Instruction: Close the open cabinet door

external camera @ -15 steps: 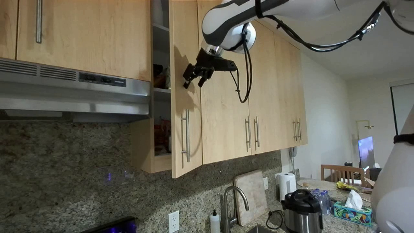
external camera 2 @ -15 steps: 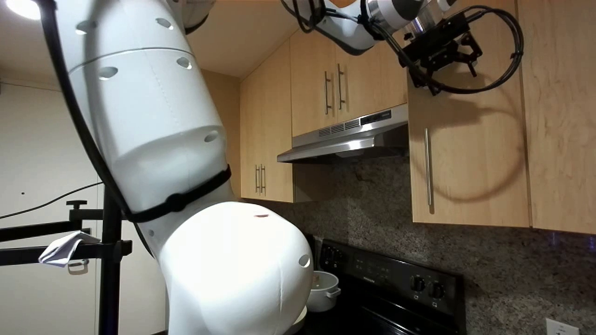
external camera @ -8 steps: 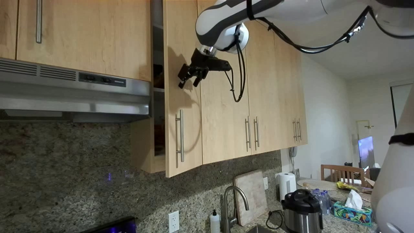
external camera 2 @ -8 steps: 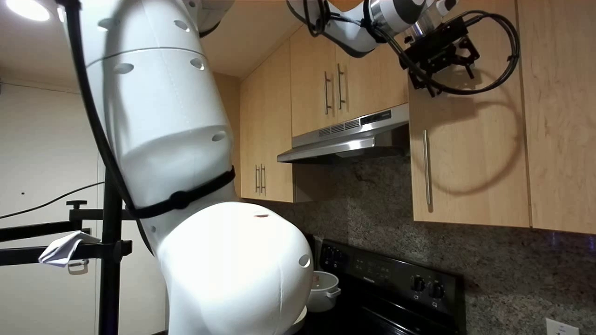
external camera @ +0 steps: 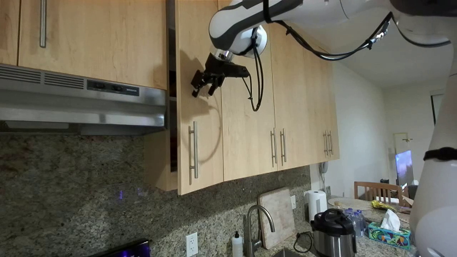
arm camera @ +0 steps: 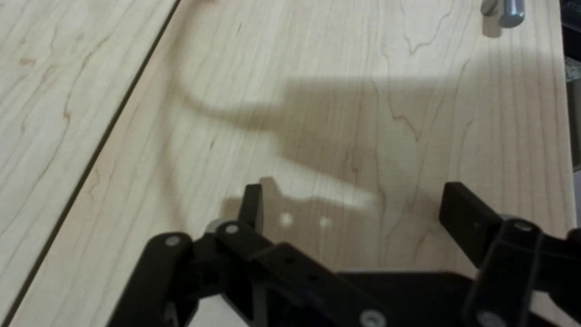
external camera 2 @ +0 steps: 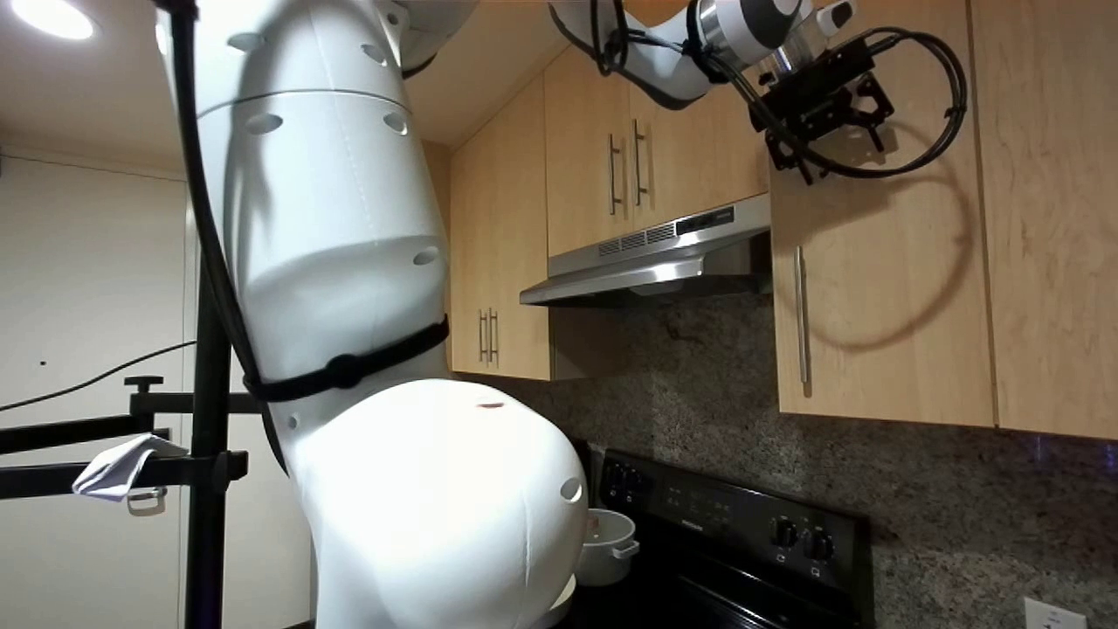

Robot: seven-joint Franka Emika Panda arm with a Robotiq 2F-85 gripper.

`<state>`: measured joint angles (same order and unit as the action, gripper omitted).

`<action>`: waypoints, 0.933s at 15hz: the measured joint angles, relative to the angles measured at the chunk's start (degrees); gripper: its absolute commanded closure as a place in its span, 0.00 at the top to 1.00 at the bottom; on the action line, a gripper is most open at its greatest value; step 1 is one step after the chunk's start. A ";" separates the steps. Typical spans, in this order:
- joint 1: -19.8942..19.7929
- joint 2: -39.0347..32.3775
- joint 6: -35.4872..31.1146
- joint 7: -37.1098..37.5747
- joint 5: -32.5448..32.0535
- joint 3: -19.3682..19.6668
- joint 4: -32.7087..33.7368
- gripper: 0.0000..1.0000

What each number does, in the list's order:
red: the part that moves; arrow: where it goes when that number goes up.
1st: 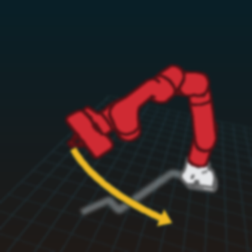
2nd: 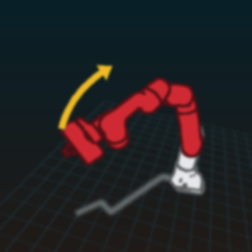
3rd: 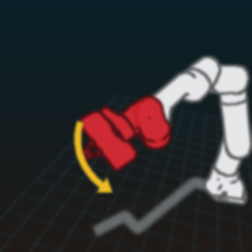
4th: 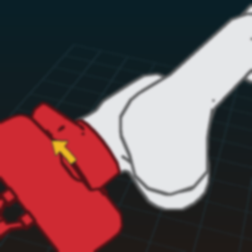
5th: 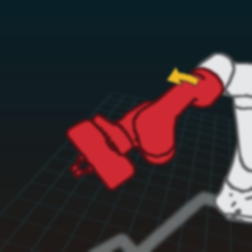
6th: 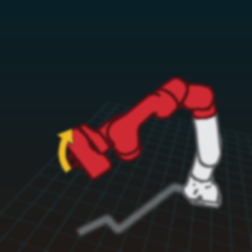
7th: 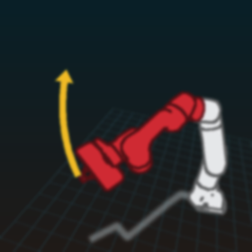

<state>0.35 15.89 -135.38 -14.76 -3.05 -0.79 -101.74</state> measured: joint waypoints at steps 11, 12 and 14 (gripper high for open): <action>0.63 -4.36 3.20 0.02 -2.37 -0.88 5.82 1.00; 0.63 -4.84 3.52 0.09 -2.99 -0.99 6.36 1.00; 0.63 -5.76 4.03 1.17 -4.55 -1.28 7.38 1.00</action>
<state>0.98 10.13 -131.35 -13.59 -7.59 -2.07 -94.37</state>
